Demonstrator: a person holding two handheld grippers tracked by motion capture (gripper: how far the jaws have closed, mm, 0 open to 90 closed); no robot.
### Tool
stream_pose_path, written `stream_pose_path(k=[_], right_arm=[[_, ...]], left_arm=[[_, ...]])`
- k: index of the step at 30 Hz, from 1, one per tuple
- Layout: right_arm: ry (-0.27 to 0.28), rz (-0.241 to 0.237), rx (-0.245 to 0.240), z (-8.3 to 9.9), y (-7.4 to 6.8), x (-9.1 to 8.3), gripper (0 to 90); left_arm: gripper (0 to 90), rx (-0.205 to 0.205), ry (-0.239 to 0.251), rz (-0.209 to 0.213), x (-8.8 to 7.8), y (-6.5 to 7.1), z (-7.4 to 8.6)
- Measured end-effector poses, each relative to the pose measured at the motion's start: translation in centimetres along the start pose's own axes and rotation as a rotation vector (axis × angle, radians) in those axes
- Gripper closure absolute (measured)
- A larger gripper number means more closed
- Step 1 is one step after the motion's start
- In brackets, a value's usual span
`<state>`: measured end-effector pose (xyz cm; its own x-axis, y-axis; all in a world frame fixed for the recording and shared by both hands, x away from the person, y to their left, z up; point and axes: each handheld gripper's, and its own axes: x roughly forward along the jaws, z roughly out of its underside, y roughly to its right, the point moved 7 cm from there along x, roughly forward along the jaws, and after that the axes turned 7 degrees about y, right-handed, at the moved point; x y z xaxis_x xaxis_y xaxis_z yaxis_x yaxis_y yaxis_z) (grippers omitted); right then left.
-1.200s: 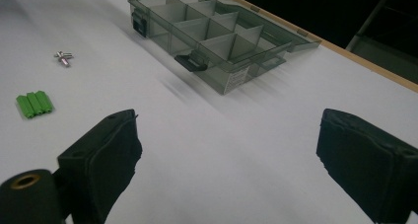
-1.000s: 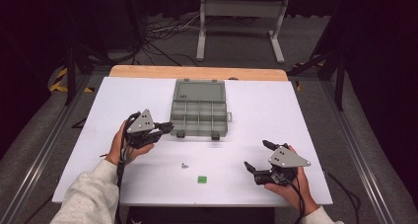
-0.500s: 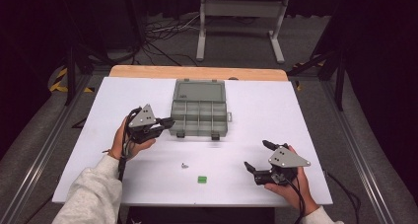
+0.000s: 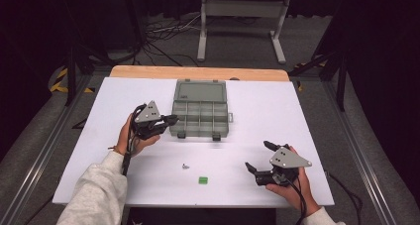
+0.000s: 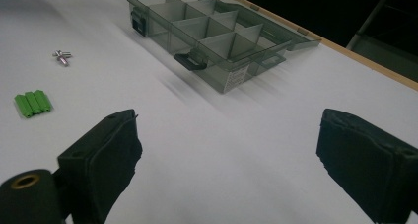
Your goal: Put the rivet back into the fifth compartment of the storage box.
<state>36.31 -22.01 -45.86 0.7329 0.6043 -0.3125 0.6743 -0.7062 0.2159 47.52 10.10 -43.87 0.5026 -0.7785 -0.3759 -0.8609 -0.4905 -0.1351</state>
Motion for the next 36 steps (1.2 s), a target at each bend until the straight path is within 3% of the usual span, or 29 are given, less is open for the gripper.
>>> stream_pose_path(k=[20, 31, 36], right_arm=[[0.000, 0.001, 0.008, 0.1, 0.2, -0.1, 9.4], [0.002, 0.001, 0.006, 0.0, 0.1, -0.1, 9.6], [-0.002, 0.000, 0.006, 0.1, 0.1, -0.1, 9.5]], left_arm=[[83.4, -0.025, -0.055, -0.010, 2.0, -1.0, 1.3], [83.4, -0.021, -0.081, -0.021, 2.1, -1.2, 1.7], [83.3, -0.037, -0.084, -0.013, 2.3, -1.2, 1.9]])
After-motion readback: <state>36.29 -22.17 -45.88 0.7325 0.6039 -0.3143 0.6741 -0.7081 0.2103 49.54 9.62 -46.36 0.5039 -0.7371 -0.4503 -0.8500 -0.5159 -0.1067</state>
